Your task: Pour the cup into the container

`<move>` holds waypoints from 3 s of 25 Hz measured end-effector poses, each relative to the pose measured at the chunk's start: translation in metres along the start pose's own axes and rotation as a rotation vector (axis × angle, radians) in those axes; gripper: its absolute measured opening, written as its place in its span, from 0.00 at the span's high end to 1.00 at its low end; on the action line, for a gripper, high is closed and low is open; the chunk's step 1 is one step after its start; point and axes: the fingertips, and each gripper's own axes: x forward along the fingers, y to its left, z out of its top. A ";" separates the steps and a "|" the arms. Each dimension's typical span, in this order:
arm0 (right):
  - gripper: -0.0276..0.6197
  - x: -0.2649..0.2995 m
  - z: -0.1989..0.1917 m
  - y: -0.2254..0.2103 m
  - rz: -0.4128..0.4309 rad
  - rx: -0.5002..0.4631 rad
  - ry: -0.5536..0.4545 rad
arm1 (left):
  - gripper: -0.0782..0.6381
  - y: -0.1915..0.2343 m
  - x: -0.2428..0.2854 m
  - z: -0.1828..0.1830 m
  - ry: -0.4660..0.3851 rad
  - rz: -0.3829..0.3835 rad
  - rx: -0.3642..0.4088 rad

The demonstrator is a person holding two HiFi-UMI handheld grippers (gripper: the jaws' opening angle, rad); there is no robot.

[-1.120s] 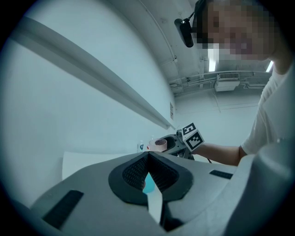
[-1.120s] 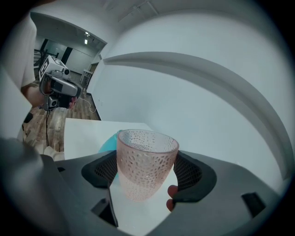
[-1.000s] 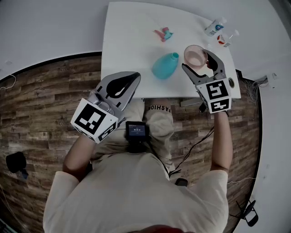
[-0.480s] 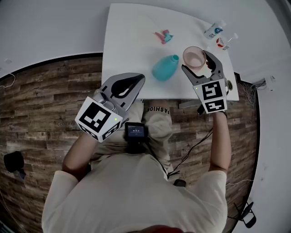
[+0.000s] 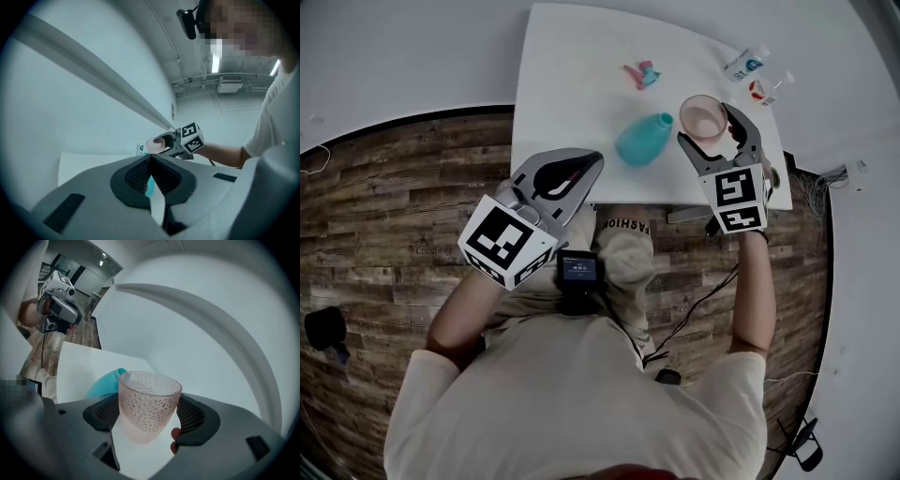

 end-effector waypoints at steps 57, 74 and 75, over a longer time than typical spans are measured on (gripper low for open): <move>0.37 0.009 0.014 -0.006 -0.113 -0.284 0.081 | 0.87 0.006 -0.005 -0.007 0.008 0.016 -0.022; 0.37 0.009 0.016 -0.008 -0.124 -0.302 0.085 | 0.88 0.006 -0.006 -0.008 0.007 0.016 -0.026; 0.37 0.009 0.016 -0.009 -0.125 -0.303 0.085 | 0.88 0.006 -0.006 -0.008 0.007 0.015 -0.027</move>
